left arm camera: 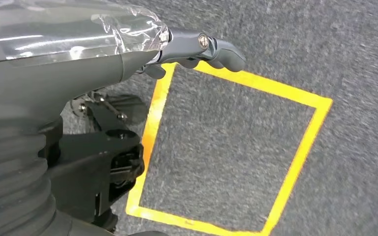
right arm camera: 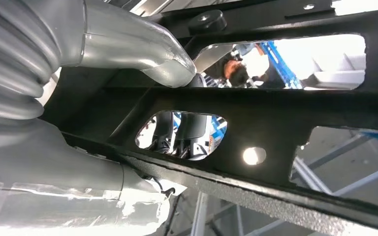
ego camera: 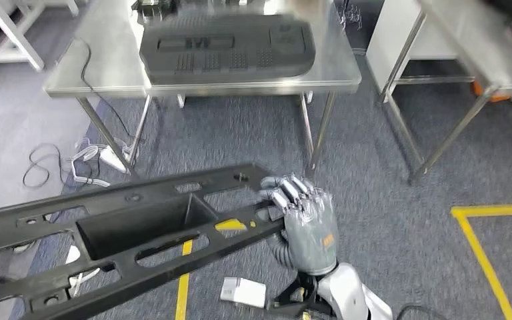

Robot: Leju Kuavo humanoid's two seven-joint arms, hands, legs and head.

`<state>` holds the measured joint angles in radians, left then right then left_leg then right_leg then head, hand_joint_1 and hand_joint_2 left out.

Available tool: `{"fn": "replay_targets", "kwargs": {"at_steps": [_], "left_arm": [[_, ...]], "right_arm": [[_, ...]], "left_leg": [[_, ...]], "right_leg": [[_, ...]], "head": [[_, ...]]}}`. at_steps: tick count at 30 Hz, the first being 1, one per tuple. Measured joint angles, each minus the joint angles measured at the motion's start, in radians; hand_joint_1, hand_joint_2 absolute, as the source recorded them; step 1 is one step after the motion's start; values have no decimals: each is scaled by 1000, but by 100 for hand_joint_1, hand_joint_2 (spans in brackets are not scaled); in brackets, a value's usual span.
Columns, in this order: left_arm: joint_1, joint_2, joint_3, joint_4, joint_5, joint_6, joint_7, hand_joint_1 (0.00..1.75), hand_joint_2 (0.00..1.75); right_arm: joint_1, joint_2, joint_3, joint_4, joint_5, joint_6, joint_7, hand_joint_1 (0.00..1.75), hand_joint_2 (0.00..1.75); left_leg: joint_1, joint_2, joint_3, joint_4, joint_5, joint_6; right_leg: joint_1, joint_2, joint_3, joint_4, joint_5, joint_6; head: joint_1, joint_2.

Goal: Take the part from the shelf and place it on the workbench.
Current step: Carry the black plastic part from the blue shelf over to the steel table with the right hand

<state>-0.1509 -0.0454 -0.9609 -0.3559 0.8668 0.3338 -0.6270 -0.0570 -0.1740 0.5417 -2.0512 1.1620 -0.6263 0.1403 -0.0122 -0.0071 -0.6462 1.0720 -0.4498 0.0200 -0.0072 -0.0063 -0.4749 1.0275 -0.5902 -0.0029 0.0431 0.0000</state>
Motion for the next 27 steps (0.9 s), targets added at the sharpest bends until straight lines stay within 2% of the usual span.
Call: {"fn": "replay_targets", "kwargs": {"at_steps": [2,4,5,7,8,9,10,12,14,16,17,19,20,23,24,25,27], "left_arm": [[0,0,0,0,0,0,0,0,175],[-2,0,0,0,-1,0,0,0,175],[-3,0,0,0,-1,0,0,0,175],[-4,0,0,0,-2,0,0,0,175],[-3,0,0,0,-1,0,0,0,175],[-2,0,0,0,-1,0,0,0,175],[-2,0,0,0,0,0,0,0,175],[-2,0,0,0,1,0,0,0,175],[-2,0,0,0,1,0,0,0,175],[-2,0,0,0,2,1,0,0,175],[-2,0,0,0,2,1,0,0,175],[-4,0,0,0,1,1,0,0,175],[-5,0,0,0,1,1,0,0,175],[-2,0,0,0,1,1,0,0,175],[0,0,0,0,1,1,0,0,175],[1,0,0,0,1,1,0,0,175],[1,0,0,0,1,1,0,0,175]], "right_arm": [[-2,0,0,1,-1,-1,0,175,175],[-4,0,0,1,-2,-1,0,175,175],[-6,0,0,1,-2,-1,-1,175,175],[-7,0,0,1,-3,-1,-1,175,175],[-6,0,0,2,-3,-1,-1,175,175],[-6,0,0,3,-3,0,-1,175,175],[-5,0,0,3,-4,0,-1,175,175],[-6,0,0,4,-5,0,-1,175,175],[-6,0,0,5,-6,1,-1,175,175],[-6,0,0,7,-7,1,-1,175,175],[-6,0,0,7,-7,1,-1,175,175],[-7,0,0,7,-6,0,-1,175,175],[-7,0,0,6,-6,0,-2,175,175],[-7,1,0,6,-6,-1,-3,175,175],[-6,1,0,6,-6,-1,-3,175,175],[-6,1,0,6,-6,-1,-3,175,175],[-5,1,0,6,-6,-1,-3,175,175]], "left_leg": [[2,-1,15,-23,-11,6],[8,-2,39,-40,-17,14],[10,-3,50,-46,-21,17],[11,-3,64,-49,-31,21],[12,-3,70,-49,-38,20],[13,-3,79,-49,-46,18],[15,-4,90,-49,-54,15],[19,-5,114,-48,-73,6],[20,-5,126,-46,-89,-8],[18,-4,133,-41,-96,-21],[18,-3,136,-37,-100,-27],[19,-2,128,3,-111,-36],[21,-2,107,48,-126,-40],[23,-1,-4,219,-190,-49],[23,-1,-30,241,-192,-49],[23,-1,-39,228,-172,-47],[21,-1,-19,116,-82,-38]], "right_leg": [[-1,-1,4,6,2,8],[-2,1,-12,57,-4,16],[-4,2,-40,108,-19,20],[-7,4,-122,224,-62,29],[-8,4,-159,262,-75,33],[-10,4,-182,268,-66,37],[-12,4,-188,242,-36,40],[-16,4,-166,125,64,44],[-12,3,-151,43,102,37],[-7,2,-152,31,94,19],[-8,2,-147,30,102,10],[-11,2,-131,25,99,-2],[-13,2,-123,22,96,-7],[-11,1,-105,21,78,-14],[-11,2,-97,21,71,-14],[-10,3,-88,21,64,-13],[-10,4,-66,21,48,-9]], "head": [[-1,0],[2,0],[5,0],[10,0],[11,0],[12,0],[12,0],[13,0],[16,0],[16,0],[15,0],[10,0],[7,0],[3,0],[2,0],[2,0],[1,0]]}}
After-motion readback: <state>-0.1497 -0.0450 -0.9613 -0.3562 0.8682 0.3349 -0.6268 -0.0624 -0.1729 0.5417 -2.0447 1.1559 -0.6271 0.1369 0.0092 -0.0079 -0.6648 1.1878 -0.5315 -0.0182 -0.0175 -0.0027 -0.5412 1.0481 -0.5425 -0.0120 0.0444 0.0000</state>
